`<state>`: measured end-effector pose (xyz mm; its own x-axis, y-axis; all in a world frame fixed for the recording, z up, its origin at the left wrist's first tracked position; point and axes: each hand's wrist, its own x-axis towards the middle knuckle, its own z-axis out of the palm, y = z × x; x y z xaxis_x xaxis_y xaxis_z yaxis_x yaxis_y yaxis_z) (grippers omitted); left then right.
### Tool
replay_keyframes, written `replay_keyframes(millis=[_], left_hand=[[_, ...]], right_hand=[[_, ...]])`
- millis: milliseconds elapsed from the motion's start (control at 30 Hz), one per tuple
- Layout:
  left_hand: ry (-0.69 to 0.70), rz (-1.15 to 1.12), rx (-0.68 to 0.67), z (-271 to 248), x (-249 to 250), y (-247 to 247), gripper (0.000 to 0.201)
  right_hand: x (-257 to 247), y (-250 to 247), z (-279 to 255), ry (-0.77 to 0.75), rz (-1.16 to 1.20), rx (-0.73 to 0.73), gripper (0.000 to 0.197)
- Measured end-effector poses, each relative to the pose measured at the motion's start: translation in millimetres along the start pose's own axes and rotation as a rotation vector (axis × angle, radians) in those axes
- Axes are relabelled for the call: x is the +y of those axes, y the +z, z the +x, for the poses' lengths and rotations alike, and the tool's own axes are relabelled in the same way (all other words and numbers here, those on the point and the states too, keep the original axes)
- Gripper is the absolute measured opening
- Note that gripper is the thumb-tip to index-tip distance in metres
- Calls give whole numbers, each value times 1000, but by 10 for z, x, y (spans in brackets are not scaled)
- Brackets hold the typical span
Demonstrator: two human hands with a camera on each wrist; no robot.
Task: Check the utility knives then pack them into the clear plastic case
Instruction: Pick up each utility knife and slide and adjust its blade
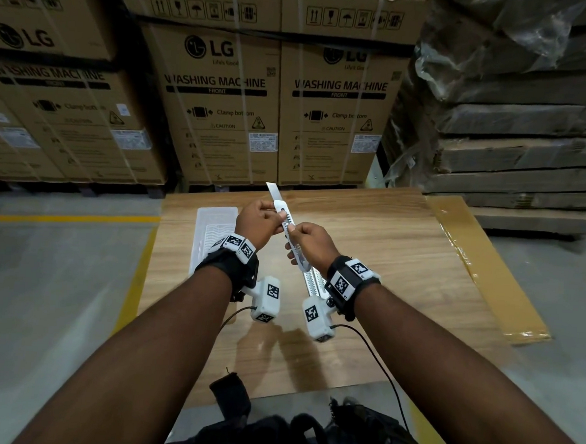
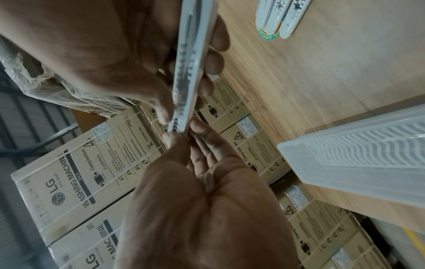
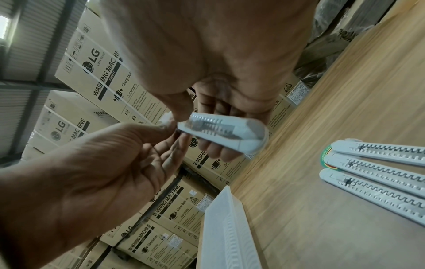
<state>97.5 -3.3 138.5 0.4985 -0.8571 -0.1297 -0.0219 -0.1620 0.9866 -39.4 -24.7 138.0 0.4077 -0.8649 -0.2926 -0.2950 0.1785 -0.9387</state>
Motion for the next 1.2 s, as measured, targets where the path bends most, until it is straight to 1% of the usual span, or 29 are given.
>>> replay_keyframes(millis=[233,300,667,767,833,900,933,1033,1200], left_hand=[[46,46,11,-61,50,43,20],[52,50,17,-72,54,42,19],[55,45,56,-159,5,14,15],[27,45,-2,-153,-19,13,13],[13,67,-42,-138,-12,-5,17],[15,91,-42,-114,1,-33,19],[14,89,-29,-102,7,-48,19],[4,66,-25,-118,32,-55,17],[7,67,-98,-169,50,-14,21]], right_hand=[[-27,-14,-1,-21,-99,109,23],[-39,-16,-5,-19,-119,116,22],[-13,16,-65,5,-165,60,24],[-14,30,-83,22,-110,8,22],[0,23,-90,45,-48,-37,20],[21,5,-103,59,-37,-76,17],[33,-6,-107,67,-46,-88,19],[55,-30,-122,81,-46,-97,25],[23,-49,-150,58,-21,-76,27]])
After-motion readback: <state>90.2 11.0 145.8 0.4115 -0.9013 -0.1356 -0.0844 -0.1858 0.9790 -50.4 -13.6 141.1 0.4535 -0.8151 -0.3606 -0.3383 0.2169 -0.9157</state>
